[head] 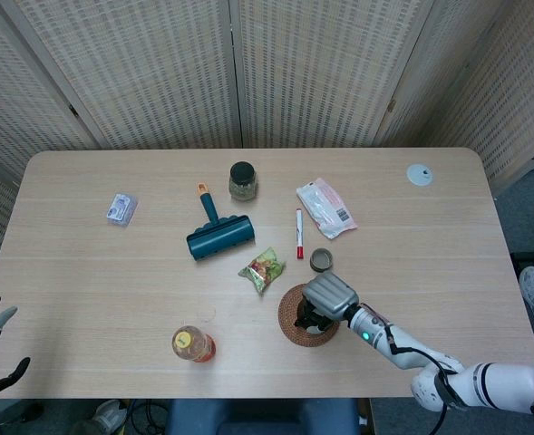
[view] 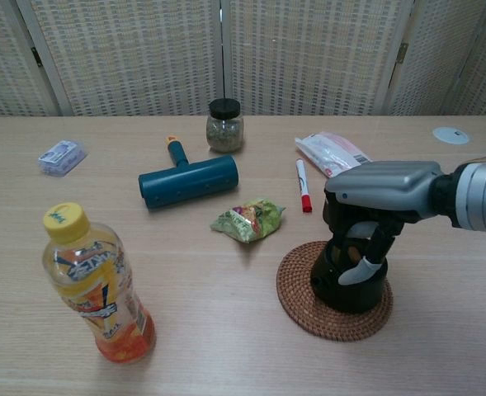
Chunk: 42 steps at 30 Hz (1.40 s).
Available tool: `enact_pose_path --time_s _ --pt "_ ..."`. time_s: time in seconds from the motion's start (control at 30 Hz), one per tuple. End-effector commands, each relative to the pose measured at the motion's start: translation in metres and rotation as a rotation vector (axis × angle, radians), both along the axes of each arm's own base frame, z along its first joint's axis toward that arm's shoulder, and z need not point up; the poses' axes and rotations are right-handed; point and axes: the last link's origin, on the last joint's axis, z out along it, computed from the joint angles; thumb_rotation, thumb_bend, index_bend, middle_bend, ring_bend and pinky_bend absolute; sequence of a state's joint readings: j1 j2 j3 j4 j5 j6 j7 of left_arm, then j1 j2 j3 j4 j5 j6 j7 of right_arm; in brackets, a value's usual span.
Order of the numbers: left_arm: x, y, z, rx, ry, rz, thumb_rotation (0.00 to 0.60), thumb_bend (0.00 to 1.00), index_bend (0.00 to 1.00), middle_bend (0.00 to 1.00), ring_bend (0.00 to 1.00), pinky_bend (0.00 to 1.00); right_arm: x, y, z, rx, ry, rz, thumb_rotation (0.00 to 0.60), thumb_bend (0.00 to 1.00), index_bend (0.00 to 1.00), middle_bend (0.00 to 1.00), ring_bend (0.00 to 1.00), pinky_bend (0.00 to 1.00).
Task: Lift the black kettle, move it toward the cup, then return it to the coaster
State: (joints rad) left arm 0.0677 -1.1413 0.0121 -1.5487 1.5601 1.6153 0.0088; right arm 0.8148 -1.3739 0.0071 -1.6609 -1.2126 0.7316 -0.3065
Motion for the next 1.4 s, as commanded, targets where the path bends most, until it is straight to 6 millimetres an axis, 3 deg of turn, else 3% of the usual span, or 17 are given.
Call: enact_pose_path --time_s 0.03,0.77,1.03,1.4 --pt "0.000 0.000 0.000 0.000 0.000 0.000 0.600 0.24 0.15 0.03 0.07 0.00 -0.001 0.001 0.000 -0.003 0.009 0.006 0.461 0.00 0.97 0.90 0.81 0.55" --pt "-0.002 -0.001 0.000 0.001 -0.006 0.007 0.600 0.24 0.15 0.03 0.07 0.00 0.001 0.005 0.001 -0.016 0.026 0.029 0.460 0.00 0.67 0.59 0.50 0.45" --pt "-0.001 -0.001 0.000 0.002 -0.007 0.005 0.600 0.24 0.15 0.03 0.07 0.00 0.003 0.008 0.003 -0.016 0.021 0.038 0.460 0.00 0.52 0.43 0.34 0.33" --pt "0.000 0.001 -0.001 -0.004 -0.008 -0.003 0.600 0.24 0.15 0.03 0.07 0.00 0.006 0.009 0.010 -0.040 0.005 0.055 0.460 0.00 0.39 0.34 0.24 0.21"
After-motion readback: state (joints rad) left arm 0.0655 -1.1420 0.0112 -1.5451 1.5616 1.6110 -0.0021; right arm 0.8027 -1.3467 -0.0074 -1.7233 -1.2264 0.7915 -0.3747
